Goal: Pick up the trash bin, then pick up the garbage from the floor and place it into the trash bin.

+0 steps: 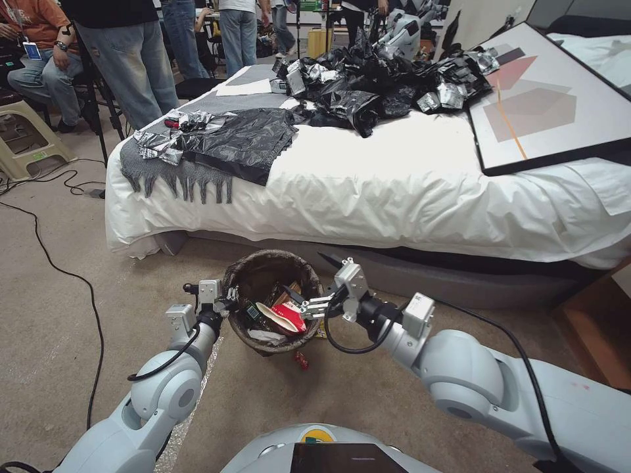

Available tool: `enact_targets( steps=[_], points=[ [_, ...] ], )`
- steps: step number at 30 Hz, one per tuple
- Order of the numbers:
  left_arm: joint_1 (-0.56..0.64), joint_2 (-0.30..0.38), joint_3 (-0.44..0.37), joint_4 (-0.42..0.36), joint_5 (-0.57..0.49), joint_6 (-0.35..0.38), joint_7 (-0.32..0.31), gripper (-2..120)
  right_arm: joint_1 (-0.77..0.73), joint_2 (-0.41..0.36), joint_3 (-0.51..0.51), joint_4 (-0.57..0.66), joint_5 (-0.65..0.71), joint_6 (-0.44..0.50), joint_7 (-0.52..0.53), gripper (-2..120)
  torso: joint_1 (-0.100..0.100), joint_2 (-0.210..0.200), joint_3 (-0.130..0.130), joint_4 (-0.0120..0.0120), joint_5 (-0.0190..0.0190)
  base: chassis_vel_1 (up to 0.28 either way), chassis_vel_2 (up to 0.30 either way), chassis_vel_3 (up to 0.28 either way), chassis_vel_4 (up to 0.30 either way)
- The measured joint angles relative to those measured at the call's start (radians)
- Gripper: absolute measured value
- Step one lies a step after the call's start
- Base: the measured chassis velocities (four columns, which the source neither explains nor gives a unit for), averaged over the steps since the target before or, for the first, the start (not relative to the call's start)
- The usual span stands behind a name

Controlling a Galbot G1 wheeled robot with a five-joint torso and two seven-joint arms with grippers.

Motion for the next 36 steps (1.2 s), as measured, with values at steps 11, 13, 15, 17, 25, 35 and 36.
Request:
enact_targets(
  steps=[11, 13, 15, 17, 25, 35, 36],
  points=[
    [0.029, 0.001, -0.04, -0.006, -0.003, -0.002, -0.001, 5, -0.106, 0.065, 0.159, -0.039, 0.009, 0.013, 0.049, 100, 0.0, 0.0, 0.0, 0.0005, -0.0001, 0.0, 0.0, 0.0, 0.0],
    [0.035, 0.003, -0.049, -0.008, -0.003, -0.003, -0.001, 5, -0.139, 0.079, 0.182, -0.049, -0.009, 0.016, 0.049, 100, 0.0, 0.0, 0.0, 0.0005, 0.0, 0.0, 0.0, 0.0, 0.0],
    [0.041, 0.005, -0.059, -0.009, -0.004, -0.004, -0.001, 5, -0.17, 0.09, 0.201, -0.059, -0.031, 0.02, 0.049, 100, 0.0, 0.0, 0.0, 0.0004, -0.0001, 0.0, 0.0, 0.0, 0.0],
    [0.05, 0.007, -0.073, -0.012, -0.005, -0.005, -0.001, 5, -0.22, 0.11, 0.229, -0.078, -0.077, 0.031, 0.046, 100, 0.0, 0.0, 0.0, 0.0002, 0.0, 0.0, 0.0, 0.0, 0.0],
    [0.076, 0.0, -0.105, -0.022, -0.005, -0.009, 0.0, 5, -0.33, 0.162, 0.304, -0.097, -0.142, 0.042, 0.05, 100, 0.0, 0.0, 0.0, 0.0004, -0.0001, 0.0, 0.0, 0.0, 0.0],
    [0.102, -0.024, -0.137, -0.026, 0.007, -0.014, 0.002, 5, -0.432, 0.189, 0.309, -0.128, -0.23, 0.048, 0.061, 100, 0.0, 0.0, 0.0, 0.0003, -0.0001, 0.0, 0.0, 0.0, 0.0],
    [0.102, -0.024, -0.137, -0.026, 0.007, -0.014, 0.002, 5, -0.432, 0.189, 0.309, -0.128, -0.23, 0.048, 0.061, 100, 0.0, 0.0, 0.0, 0.0003, -0.0001, 0.0, 0.0, 0.0, 0.0]
  ],
)
